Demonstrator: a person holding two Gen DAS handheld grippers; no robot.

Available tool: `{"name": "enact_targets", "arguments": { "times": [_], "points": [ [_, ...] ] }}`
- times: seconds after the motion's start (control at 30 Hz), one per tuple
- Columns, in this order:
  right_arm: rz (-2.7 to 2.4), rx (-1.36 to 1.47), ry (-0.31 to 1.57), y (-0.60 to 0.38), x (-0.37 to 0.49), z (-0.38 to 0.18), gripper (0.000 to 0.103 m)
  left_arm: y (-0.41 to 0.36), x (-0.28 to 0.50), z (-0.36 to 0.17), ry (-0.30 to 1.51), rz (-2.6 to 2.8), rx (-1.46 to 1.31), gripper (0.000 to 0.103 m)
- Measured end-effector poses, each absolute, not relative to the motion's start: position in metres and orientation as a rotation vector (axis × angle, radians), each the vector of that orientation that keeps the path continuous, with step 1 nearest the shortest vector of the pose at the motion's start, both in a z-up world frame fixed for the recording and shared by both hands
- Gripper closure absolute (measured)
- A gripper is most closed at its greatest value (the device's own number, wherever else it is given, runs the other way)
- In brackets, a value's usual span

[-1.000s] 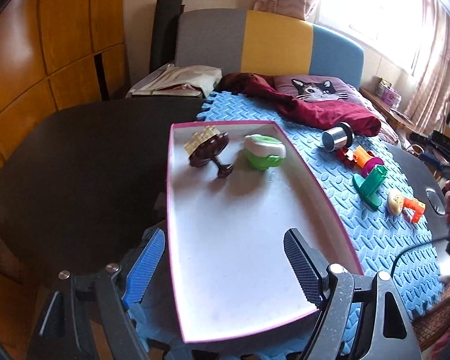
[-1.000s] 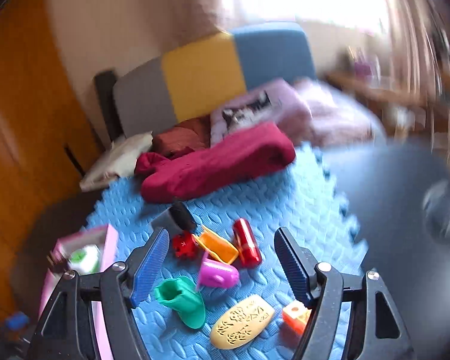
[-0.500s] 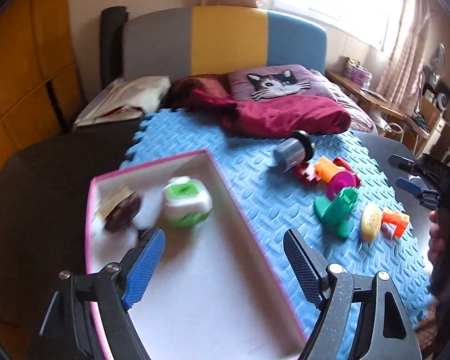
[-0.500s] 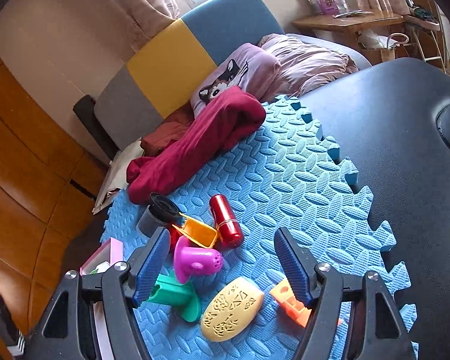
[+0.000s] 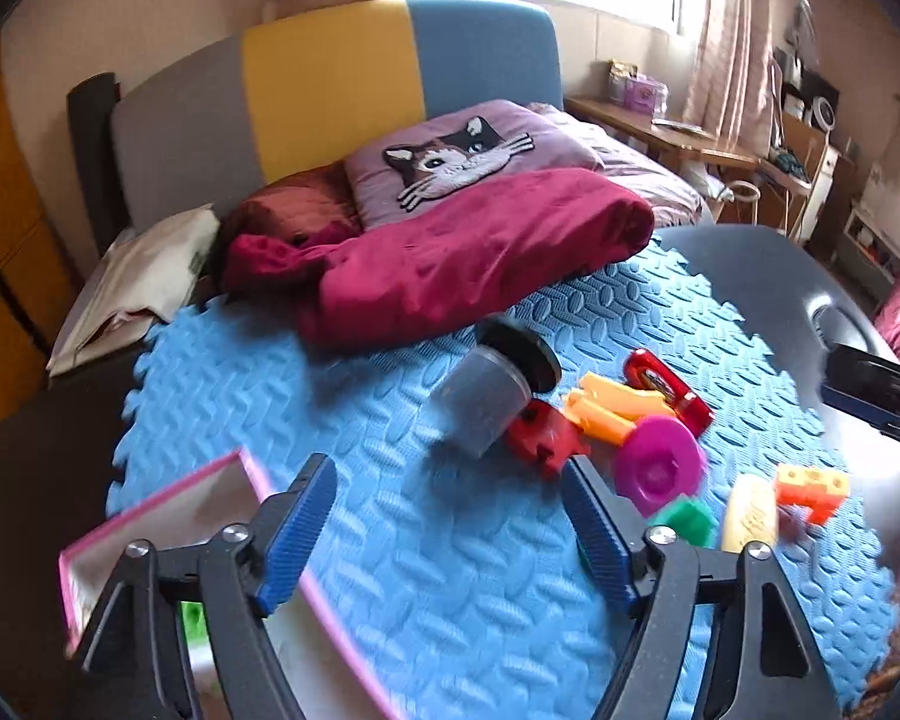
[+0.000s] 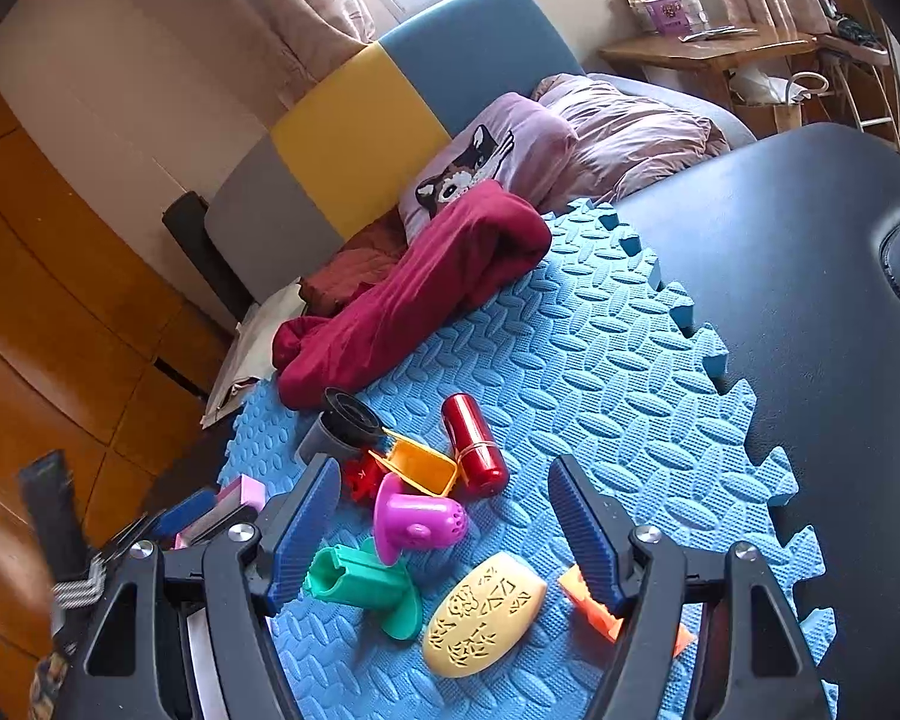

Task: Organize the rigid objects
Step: 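Grasp the clear cup with black lid with the left gripper, then carry the clear cup into the tray with the left gripper while right grasps the yellow oval block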

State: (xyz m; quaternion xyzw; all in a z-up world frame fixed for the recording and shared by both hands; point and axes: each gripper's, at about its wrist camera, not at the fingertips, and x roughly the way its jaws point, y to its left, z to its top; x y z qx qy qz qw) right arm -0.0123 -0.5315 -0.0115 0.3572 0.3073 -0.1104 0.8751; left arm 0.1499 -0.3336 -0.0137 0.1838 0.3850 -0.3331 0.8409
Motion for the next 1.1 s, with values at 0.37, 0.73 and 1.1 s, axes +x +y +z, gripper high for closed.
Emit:
{"name": "enact_targets", "arguments": {
  "times": [0.37,0.73,1.1],
  "points": [
    [-0.208,0.807,0.647,-0.537,-0.013,-0.015,0.029,-0.377,0.192,-0.041,0.838,-0.739,0.415,0.027],
    [-0.225,0.784,0.66,-0.536,-0.01,-0.018,0.029,-0.396,0.215,-0.065,0.975,-0.776,0.345,0.057],
    [-0.226,0.764,0.702,-0.535,-0.006,-0.024,0.029,-0.351,0.179,-0.037,0.886,-0.706,0.309,0.059]
  ]
}}
